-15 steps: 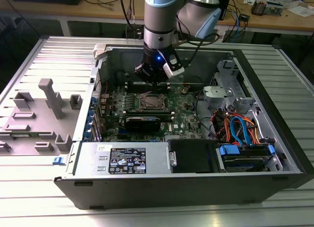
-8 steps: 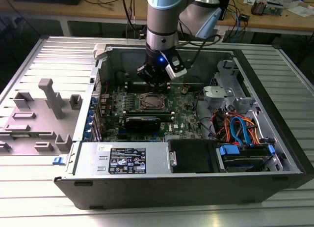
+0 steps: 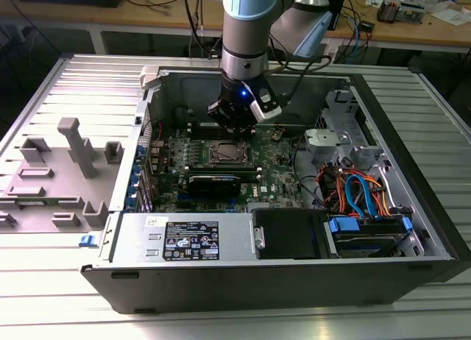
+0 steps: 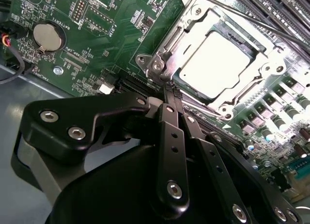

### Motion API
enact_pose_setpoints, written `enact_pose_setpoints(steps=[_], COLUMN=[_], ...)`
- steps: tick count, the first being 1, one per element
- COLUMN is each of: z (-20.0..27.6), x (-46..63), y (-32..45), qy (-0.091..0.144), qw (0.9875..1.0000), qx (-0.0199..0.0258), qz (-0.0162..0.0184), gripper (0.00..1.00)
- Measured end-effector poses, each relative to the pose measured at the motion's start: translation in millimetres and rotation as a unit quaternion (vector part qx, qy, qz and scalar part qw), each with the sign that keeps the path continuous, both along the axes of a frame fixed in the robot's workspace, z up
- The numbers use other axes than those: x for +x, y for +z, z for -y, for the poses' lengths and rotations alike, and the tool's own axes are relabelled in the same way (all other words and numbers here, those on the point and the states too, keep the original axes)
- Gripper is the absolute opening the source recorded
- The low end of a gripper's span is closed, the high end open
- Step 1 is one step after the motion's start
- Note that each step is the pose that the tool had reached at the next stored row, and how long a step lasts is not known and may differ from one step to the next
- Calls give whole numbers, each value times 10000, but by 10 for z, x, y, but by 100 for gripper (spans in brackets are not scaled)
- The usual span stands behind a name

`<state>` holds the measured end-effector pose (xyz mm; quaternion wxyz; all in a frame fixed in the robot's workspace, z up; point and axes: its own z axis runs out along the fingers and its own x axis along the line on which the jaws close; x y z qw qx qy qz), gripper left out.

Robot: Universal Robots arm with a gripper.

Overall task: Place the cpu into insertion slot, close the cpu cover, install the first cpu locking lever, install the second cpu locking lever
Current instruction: 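Install the first cpu locking lever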

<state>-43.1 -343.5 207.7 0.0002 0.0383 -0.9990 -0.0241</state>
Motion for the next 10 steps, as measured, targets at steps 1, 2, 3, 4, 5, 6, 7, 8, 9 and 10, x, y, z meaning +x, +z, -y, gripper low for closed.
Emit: enact_pose_setpoints(steps=[1,2,3,4,5,6,7,8,9,10], z=[0,0,0,0,0,0,0,0,0,0], x=[3,4,5,6,6,6,6,6,6,6], y=[-6,-9,-12,-18,-19,-20,-20,-20,-20,-20], qy=[1,1,1,1,1,1,1,1,1,0], qw=[10000,10000,10000,10000,10000,10000,10000,10000,10000,10000], qx=[1,1,1,0,-1,0,0,0,0,1], qz=[0,0,0,0,-1,0,0,0,0,1], gripper=[11,11,11,11,11,11,11,11,11,11])
